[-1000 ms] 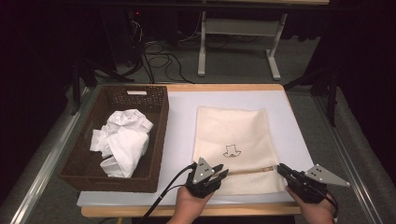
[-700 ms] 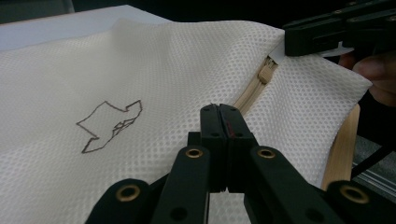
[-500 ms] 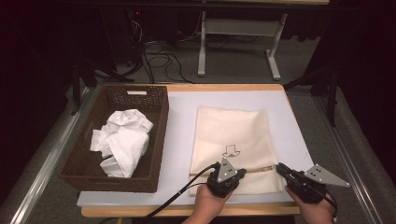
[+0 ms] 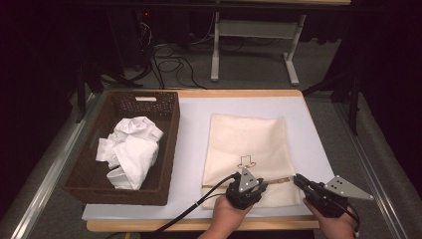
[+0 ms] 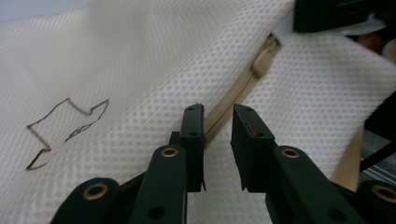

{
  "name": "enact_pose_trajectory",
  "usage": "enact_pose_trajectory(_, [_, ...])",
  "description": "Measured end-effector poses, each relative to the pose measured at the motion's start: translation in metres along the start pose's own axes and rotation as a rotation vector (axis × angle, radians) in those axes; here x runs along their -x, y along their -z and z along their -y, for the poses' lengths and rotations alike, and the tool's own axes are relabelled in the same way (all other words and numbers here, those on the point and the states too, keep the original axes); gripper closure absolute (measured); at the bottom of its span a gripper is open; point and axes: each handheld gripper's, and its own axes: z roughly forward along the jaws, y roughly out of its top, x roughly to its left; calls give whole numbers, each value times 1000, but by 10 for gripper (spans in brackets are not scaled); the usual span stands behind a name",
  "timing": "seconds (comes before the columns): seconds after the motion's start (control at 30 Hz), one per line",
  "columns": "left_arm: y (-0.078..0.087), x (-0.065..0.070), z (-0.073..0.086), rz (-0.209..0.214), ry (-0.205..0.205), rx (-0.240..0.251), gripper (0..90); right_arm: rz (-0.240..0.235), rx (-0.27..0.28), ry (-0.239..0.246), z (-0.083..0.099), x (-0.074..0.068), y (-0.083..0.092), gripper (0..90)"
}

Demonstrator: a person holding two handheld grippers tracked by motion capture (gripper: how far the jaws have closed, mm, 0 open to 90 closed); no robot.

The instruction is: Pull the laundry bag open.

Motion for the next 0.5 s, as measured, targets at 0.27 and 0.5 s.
enact_pose_trajectory(0.27, [-11, 12, -11, 37, -8, 4, 730, 5, 10, 17, -3, -5, 1, 853])
enact_pose_trajectory(0.5, [-18, 11, -13, 48, 17, 5, 730, 8, 10, 29, -4, -7, 1, 853])
